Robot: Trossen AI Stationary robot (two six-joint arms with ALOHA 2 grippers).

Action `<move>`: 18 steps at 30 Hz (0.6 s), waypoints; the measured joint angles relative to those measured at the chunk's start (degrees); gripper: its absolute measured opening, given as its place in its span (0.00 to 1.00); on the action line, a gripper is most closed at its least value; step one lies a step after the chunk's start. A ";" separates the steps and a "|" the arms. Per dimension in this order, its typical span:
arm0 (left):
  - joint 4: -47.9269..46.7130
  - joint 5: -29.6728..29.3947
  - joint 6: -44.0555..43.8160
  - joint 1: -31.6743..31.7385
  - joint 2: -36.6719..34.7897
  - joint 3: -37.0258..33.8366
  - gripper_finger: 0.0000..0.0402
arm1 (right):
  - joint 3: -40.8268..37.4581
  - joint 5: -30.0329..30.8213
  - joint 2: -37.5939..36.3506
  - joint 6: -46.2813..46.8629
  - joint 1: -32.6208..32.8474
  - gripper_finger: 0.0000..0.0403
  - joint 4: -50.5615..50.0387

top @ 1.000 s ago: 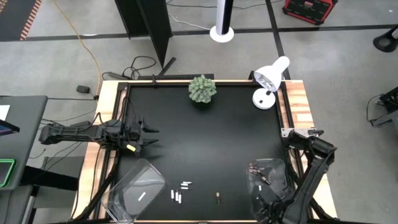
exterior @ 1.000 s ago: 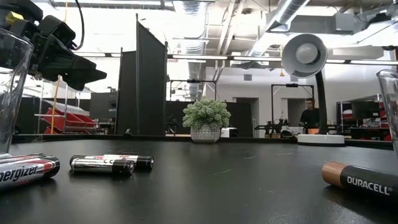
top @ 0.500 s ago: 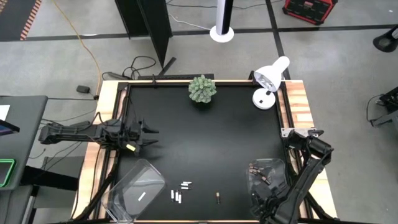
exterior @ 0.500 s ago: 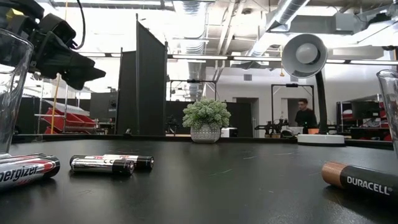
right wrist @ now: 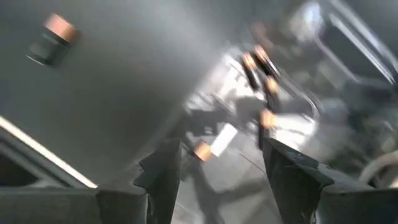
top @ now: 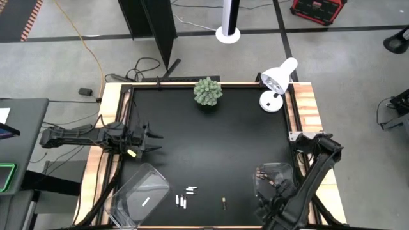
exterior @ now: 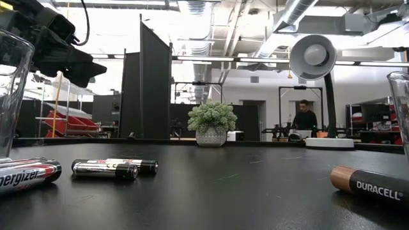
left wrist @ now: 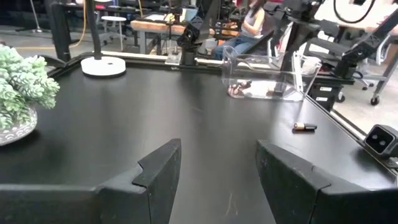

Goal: Sort batteries
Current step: Put the black battery into the right transparent bin

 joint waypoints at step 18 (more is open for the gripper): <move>0.09 -4.99 -1.09 0.02 0.02 0.02 0.50 | 1.25 0.65 6.54 -22.31 -18.19 0.58 32.48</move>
